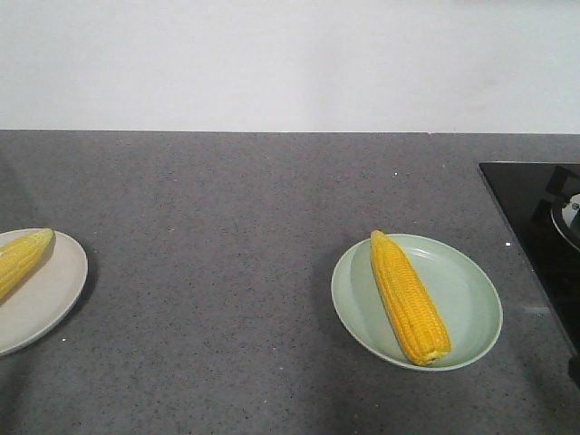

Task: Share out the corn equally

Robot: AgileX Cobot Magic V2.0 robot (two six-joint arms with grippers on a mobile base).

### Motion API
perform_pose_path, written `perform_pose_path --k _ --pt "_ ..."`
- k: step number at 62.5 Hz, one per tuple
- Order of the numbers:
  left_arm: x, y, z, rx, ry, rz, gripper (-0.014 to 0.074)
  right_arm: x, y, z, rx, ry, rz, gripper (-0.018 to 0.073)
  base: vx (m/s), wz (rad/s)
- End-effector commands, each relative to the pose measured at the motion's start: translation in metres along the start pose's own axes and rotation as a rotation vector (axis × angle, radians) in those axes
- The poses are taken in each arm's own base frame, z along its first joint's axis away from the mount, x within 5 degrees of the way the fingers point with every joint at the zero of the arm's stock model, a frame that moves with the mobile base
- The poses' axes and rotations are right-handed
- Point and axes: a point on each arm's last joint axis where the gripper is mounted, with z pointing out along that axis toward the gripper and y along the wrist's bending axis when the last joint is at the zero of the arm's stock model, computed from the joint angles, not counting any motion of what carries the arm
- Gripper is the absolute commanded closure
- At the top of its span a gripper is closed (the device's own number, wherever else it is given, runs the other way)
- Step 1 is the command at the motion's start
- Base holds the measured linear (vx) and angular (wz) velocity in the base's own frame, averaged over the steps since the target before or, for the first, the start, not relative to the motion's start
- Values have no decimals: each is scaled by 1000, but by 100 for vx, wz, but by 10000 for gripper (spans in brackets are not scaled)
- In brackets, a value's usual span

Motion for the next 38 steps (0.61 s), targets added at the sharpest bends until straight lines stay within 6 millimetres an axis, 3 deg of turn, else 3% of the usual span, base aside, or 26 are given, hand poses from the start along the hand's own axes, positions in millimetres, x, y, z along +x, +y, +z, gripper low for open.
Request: perform_pose_path --k 1,16,38 --pt "-6 1 -1 -14 -83 -15 603 -6 -9 -7 147 -217 23 564 0 0" --pt "-6 1 -1 -14 -83 -15 603 31 -9 -1 266 -435 112 564 0 0" --pt "-6 1 -1 -14 -83 -14 603 31 -10 -1 288 -414 139 564 0 0"
